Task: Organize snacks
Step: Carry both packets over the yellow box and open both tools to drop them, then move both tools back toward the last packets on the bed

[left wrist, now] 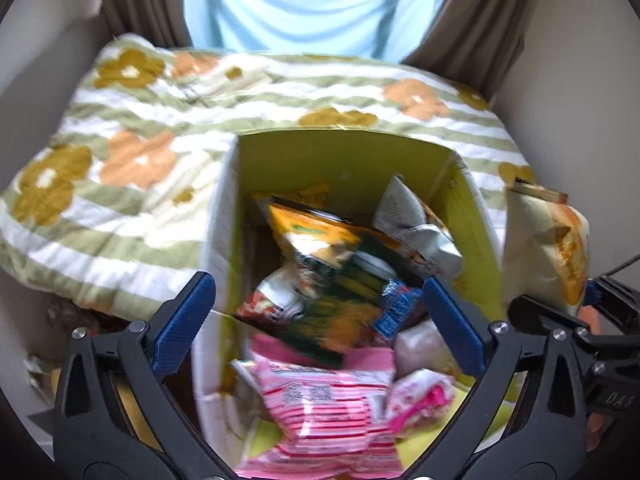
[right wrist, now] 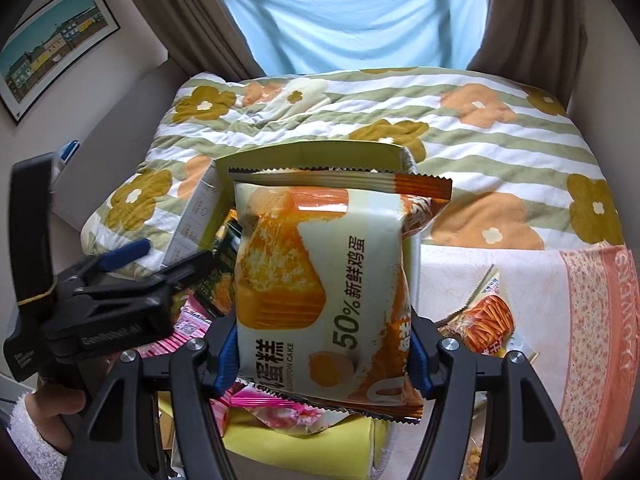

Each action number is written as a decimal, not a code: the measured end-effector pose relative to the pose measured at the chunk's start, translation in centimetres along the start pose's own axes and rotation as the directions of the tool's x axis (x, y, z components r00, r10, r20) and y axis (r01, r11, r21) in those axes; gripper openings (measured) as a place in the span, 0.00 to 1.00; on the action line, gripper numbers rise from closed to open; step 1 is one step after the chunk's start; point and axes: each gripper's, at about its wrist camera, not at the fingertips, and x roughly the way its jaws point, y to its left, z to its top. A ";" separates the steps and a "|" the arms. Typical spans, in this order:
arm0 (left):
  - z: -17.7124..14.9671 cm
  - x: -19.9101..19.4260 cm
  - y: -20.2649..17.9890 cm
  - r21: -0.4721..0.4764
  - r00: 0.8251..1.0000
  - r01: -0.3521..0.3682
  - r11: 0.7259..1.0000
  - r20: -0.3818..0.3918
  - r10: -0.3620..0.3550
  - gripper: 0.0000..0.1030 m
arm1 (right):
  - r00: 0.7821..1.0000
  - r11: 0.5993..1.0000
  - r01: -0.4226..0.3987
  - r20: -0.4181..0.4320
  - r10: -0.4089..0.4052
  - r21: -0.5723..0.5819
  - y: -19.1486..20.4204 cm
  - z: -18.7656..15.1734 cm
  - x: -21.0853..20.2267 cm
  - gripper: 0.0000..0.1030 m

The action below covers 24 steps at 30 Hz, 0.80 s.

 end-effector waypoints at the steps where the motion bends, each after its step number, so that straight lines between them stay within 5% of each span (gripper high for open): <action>1: -0.1 -0.4 -0.1 0.003 1.000 -0.007 1.000 0.010 0.007 1.00 | 1.000 1.000 0.003 -0.005 -0.003 0.000 -0.1 -0.1 0.0 0.60; 16: -3.9 -4.2 2.7 -0.055 0.999 -0.030 0.998 0.033 0.032 1.00 | 0.998 0.999 0.012 -0.053 -0.014 -0.043 1.4 0.7 1.7 0.63; 17: -4.0 -4.5 2.8 -0.060 0.999 -0.029 0.998 0.035 0.031 1.00 | 0.999 0.999 0.018 -0.048 -0.020 -0.048 1.7 1.0 1.8 0.65; 20: -4.3 -5.5 3.1 -0.064 0.998 -0.044 0.997 0.052 0.048 1.00 | 1.000 0.998 0.029 -0.002 -0.029 -0.058 2.1 1.3 1.3 0.93; 24: -5.0 -6.8 3.6 -0.078 0.995 -0.046 0.996 0.079 0.052 1.00 | 0.998 0.994 0.069 0.002 -0.069 -0.086 2.3 0.5 0.6 0.97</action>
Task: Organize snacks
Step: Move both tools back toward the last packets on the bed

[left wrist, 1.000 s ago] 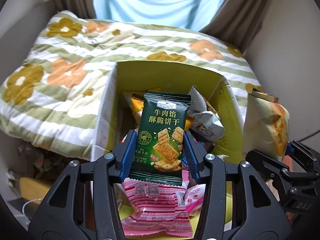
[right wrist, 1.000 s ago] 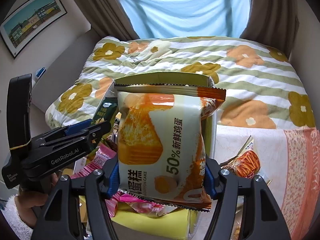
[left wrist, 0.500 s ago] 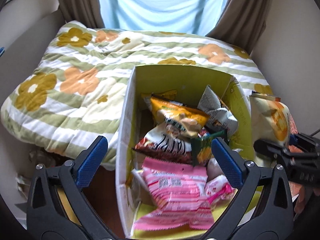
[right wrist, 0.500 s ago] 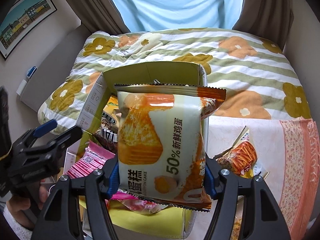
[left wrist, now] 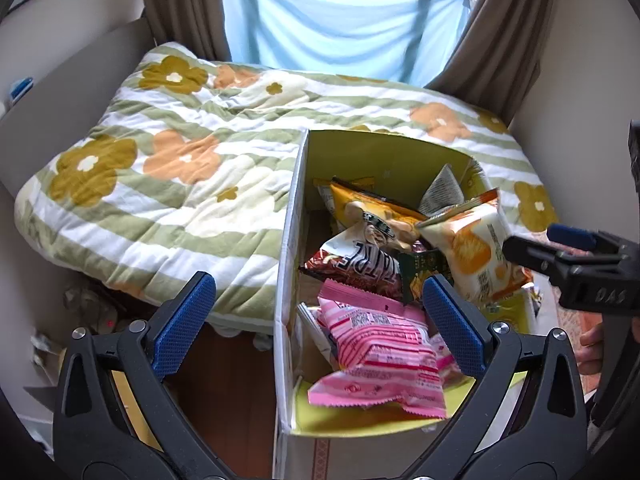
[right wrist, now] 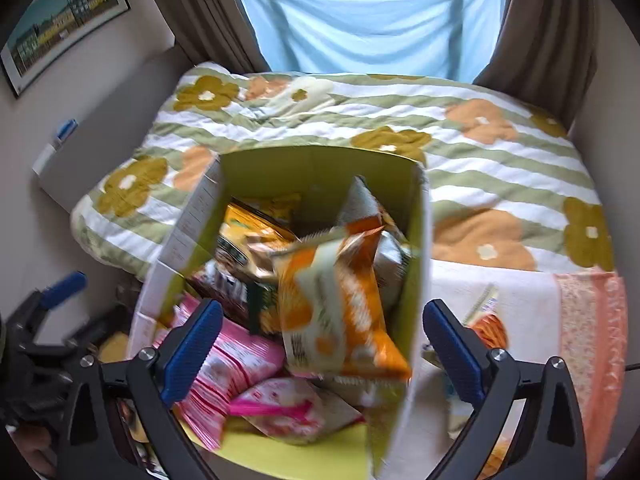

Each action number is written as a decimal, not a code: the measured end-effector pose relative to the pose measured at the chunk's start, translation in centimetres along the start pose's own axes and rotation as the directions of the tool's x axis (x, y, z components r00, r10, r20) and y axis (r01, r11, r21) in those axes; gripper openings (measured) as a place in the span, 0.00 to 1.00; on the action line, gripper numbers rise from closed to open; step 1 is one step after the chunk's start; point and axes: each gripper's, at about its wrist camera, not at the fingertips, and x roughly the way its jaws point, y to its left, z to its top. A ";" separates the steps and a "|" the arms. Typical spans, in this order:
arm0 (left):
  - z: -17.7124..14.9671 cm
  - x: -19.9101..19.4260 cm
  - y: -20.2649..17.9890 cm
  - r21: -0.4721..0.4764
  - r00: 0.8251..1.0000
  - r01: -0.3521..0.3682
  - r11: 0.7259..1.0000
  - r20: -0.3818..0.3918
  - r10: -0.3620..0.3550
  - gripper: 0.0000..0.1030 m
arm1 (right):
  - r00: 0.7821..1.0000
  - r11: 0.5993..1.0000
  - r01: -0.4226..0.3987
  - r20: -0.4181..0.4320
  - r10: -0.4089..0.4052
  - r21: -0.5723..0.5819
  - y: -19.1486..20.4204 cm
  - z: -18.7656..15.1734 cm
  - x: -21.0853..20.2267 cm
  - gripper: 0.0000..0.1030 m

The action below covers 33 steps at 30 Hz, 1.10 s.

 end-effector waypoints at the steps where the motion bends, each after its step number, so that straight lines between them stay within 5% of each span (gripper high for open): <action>1: -0.2 -0.3 0.0 -0.006 1.000 0.004 1.000 0.002 -0.004 1.00 | 1.000 1.000 0.014 -0.015 -0.014 -0.007 -0.1 -0.5 -0.1 0.97; 8: -1.2 -1.9 -0.9 -0.009 0.999 0.029 1.000 0.020 -0.029 1.00 | 1.000 0.999 0.022 -0.014 -0.022 0.034 -1.7 -2.3 -2.2 0.97; 20: -0.6 -2.9 -5.5 0.068 0.992 0.116 0.991 0.044 -0.119 1.00 | 0.975 0.982 0.183 0.119 -0.187 0.045 -6.0 -3.2 -9.4 0.97; 24: 0.0 -2.8 -8.3 0.110 0.987 0.151 0.982 0.035 -0.155 1.00 | 0.961 0.966 0.233 0.124 -0.246 0.108 -9.0 -4.0 -11.1 0.97; 33: 1.2 -0.4 -19.8 0.264 0.970 0.245 0.933 -0.071 -0.234 1.00 | 0.974 0.963 0.217 0.035 -0.225 0.158 -15.4 -7.9 -11.2 0.97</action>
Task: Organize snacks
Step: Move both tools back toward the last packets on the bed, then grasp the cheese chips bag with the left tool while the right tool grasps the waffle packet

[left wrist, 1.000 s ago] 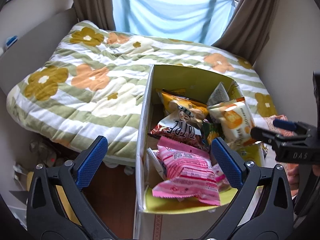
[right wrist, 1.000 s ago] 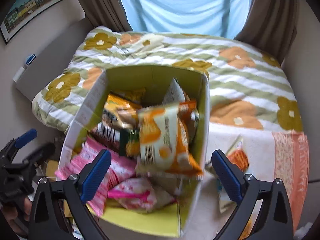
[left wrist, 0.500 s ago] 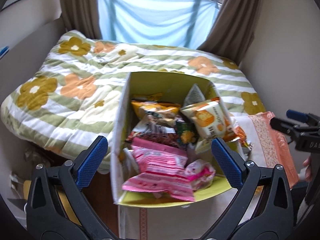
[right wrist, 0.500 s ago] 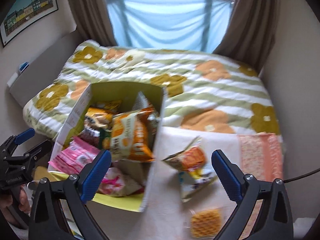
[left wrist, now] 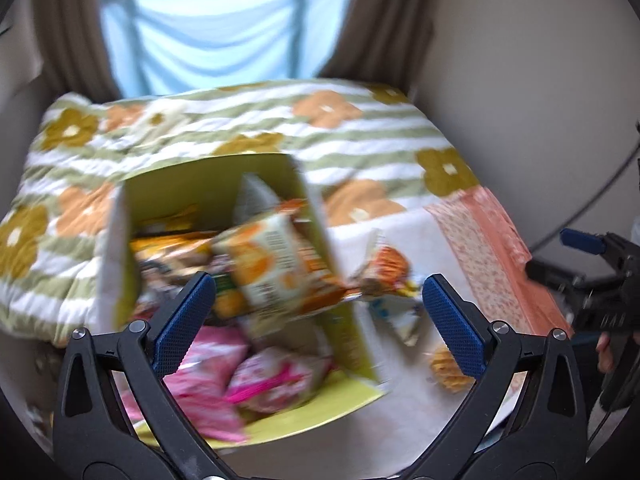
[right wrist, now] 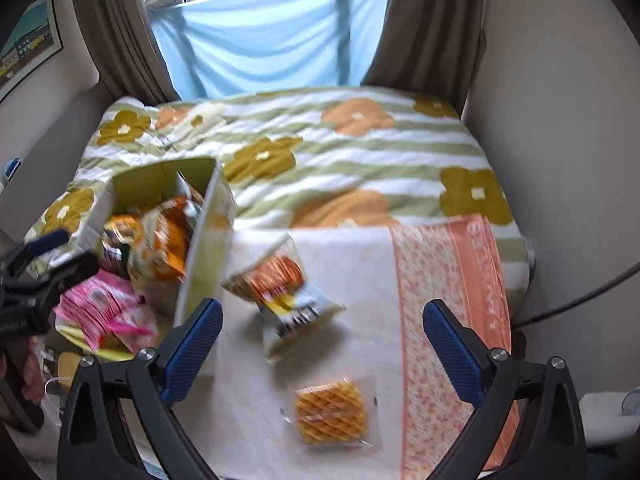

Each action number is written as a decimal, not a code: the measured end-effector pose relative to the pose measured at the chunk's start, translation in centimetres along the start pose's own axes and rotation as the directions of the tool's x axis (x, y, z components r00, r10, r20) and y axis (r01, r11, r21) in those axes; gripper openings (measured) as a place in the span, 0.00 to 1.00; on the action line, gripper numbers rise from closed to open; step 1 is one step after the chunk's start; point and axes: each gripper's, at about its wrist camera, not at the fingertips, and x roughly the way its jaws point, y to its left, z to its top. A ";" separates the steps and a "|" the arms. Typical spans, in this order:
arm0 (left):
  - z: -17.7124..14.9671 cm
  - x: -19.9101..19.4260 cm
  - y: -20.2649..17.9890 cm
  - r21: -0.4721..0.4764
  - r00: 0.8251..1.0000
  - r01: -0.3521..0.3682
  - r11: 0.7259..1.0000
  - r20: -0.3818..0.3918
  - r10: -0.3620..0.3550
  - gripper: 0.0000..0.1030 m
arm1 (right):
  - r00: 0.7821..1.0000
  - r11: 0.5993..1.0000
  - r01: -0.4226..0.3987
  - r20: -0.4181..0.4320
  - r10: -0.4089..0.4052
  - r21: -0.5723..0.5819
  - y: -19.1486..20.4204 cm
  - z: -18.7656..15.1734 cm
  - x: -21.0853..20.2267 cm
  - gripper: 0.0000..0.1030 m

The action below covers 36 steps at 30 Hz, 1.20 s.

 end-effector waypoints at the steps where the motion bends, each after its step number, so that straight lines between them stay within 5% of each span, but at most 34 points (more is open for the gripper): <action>1: 0.6 1.0 -1.4 0.031 1.000 0.010 0.999 -0.027 -0.009 1.00 | 1.000 1.000 -0.012 -0.016 0.012 0.005 -0.7 -0.5 0.3 0.97; 7: 3.3 7.1 -8.2 0.218 0.984 0.037 0.975 -0.179 0.003 1.00 | 0.992 0.997 -0.059 -0.105 0.063 0.043 -4.1 -3.4 2.9 0.97; 11: 4.3 12.0 -11.4 0.309 0.950 0.085 0.947 -0.313 0.017 1.00 | 0.984 0.991 -0.098 -0.141 0.110 0.087 -5.6 -5.0 4.4 0.97; 20: 3.2 21.3 -14.4 0.455 0.845 0.140 0.879 -0.518 0.134 1.00 | 0.957 0.978 -0.145 -0.229 0.177 0.151 -7.2 -8.4 9.0 0.97; 28: 0.4 26.6 -14.6 0.471 0.696 0.248 0.847 -0.694 0.182 1.00 | 0.929 0.962 -0.181 -0.285 0.235 0.203 -6.8 -10.7 12.3 0.97; 33: -0.5 28.3 -14.9 0.497 0.676 0.246 0.832 -0.703 0.221 1.00 | 0.925 0.961 -0.185 -0.295 0.242 0.206 -6.4 -11.3 13.0 0.97; 36: -0.5 28.7 -15.2 0.509 0.680 0.248 0.824 -0.698 0.227 1.00 | 0.921 0.962 -0.185 -0.305 0.241 0.202 -5.8 -11.7 13.5 0.97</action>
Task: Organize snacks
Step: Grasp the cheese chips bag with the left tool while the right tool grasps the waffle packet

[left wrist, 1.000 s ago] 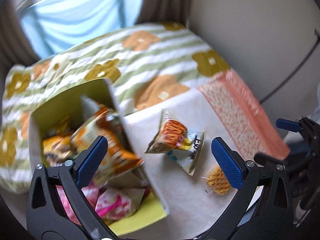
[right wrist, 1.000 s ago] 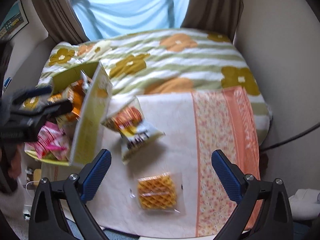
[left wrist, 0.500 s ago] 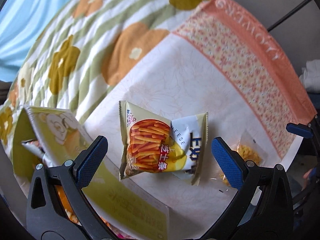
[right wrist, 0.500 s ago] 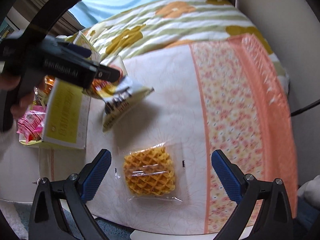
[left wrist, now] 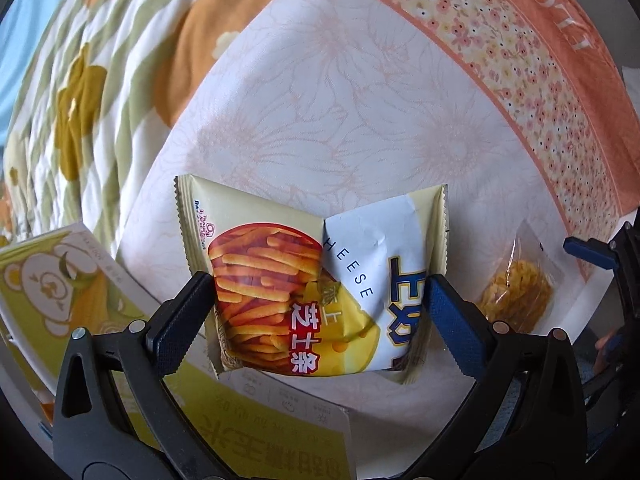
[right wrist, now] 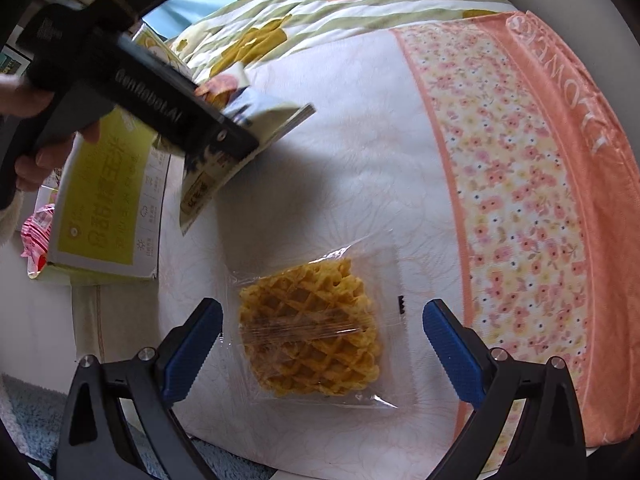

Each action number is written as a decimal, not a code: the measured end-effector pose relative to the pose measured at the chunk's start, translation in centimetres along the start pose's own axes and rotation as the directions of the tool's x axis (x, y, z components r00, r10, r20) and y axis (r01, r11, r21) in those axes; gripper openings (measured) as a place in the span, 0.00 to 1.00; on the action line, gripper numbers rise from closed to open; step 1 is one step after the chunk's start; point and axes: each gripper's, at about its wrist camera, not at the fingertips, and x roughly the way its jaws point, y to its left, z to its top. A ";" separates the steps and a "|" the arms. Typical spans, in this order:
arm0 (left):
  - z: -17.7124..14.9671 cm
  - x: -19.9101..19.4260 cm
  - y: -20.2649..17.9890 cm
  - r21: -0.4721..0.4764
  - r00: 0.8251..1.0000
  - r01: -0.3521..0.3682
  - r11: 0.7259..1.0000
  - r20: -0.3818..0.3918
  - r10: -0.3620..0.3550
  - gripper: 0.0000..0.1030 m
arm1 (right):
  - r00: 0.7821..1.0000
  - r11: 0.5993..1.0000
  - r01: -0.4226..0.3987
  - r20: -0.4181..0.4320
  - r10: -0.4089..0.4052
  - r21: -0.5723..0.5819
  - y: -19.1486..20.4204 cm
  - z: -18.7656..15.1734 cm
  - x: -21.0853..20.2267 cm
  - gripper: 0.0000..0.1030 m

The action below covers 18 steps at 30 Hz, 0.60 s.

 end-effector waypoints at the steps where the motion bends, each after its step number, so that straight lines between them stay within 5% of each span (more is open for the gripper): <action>1: 0.2 0.2 -0.2 0.007 1.000 -0.003 1.000 -0.006 0.003 1.00 | 1.000 1.000 0.002 -0.003 -0.002 -0.004 0.2 -0.1 0.2 0.97; 9: 1.0 1.5 -0.9 0.030 0.999 -0.043 0.999 -0.013 0.043 1.00 | 1.000 1.000 0.017 -0.024 -0.018 -0.018 1.7 -0.3 2.3 0.97; 18: 0.4 2.0 -0.2 0.008 1.000 -0.012 1.000 0.011 0.012 1.00 | 0.995 0.992 0.097 0.011 -0.097 -0.086 4.6 -1.4 4.0 0.97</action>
